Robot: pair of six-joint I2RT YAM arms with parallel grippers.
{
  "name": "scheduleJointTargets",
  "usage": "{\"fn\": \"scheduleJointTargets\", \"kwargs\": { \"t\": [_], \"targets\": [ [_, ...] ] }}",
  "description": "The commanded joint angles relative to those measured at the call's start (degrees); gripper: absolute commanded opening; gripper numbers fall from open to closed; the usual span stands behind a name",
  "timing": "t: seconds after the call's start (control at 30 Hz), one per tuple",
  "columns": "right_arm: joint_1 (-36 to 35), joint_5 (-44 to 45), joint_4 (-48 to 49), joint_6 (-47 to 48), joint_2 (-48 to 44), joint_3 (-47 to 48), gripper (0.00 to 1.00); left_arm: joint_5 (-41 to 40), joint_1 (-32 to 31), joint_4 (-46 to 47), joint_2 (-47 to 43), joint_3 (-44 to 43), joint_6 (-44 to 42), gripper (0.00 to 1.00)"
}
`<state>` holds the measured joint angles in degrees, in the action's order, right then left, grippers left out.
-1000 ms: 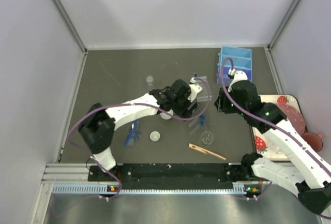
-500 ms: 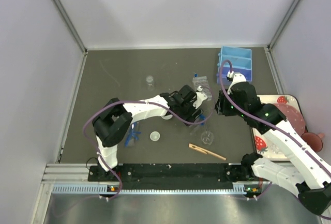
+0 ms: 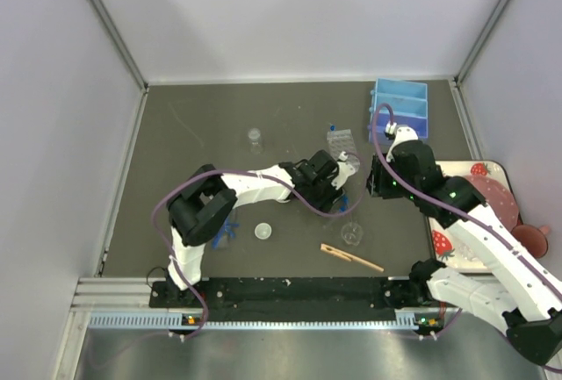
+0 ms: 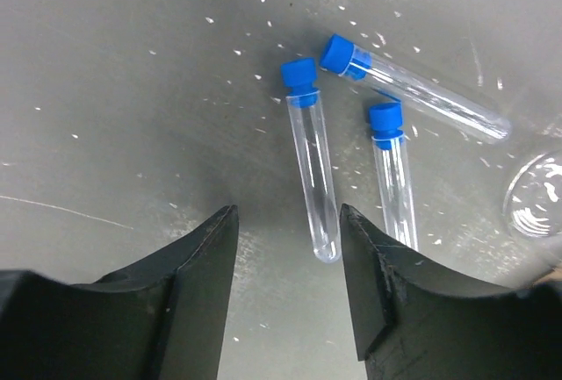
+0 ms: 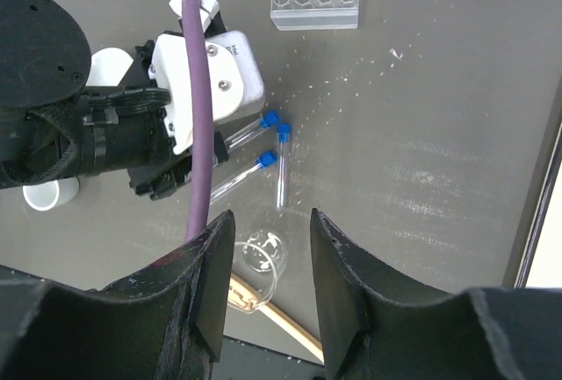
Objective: Organize the chemistry lab equipment
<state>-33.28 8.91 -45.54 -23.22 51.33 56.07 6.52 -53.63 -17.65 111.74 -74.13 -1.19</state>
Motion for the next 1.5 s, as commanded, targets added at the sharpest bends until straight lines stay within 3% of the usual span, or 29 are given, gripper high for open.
{"fn": "scheduleJointTargets", "kwargs": {
  "t": [0.0, 0.23, 0.33, 0.4, 0.6, 0.77, 1.03, 1.17, 1.47],
  "targets": [
    [-0.38, -0.73, 1.33, -0.68, -1.85, -0.44, 0.40, -2.30, -0.51, 2.09, 2.51, -0.23, -0.65, 0.53],
    [-0.39, -0.56, 1.33, -0.95, -2.90, -1.40, 0.40, -4.50, -1.22, 2.09, 4.80, 0.91, -0.39, 0.38],
    [-0.47, -0.56, 1.33, -1.12, -3.17, -1.76, 0.40, -4.85, -1.31, 2.09, 4.80, 1.88, 0.05, 0.22],
    [-0.47, -0.38, 1.33, -1.38, -3.34, -1.85, 0.40, -5.12, -1.31, 2.00, 4.71, 2.41, 0.22, 0.00],
    [-0.38, 1.46, 0.10, -1.47, -5.27, -0.80, 0.40, -4.85, -1.48, -0.71, 0.94, 2.67, -0.13, 0.00],
    [-0.39, -1.60, -1.57, -0.86, -6.33, 2.11, 0.41, -3.54, -1.39, -5.28, -9.07, 1.62, 0.49, 0.00],
    [-0.47, -18.04, -1.48, -0.60, -7.47, 6.23, 0.43, 1.63, -1.39, -8.98, -23.83, 1.70, 2.69, 0.00],
    [-0.47, -23.57, -0.34, -0.95, -6.77, 6.77, 0.51, 5.76, -1.39, -9.25, -30.78, 3.37, 3.39, 0.00],
    [-0.56, -40.19, 11.52, -5.34, -3.09, 5.45, 0.60, 16.14, -1.39, -6.70, -45.46, 10.58, 4.53, 0.00]
  ]
}}
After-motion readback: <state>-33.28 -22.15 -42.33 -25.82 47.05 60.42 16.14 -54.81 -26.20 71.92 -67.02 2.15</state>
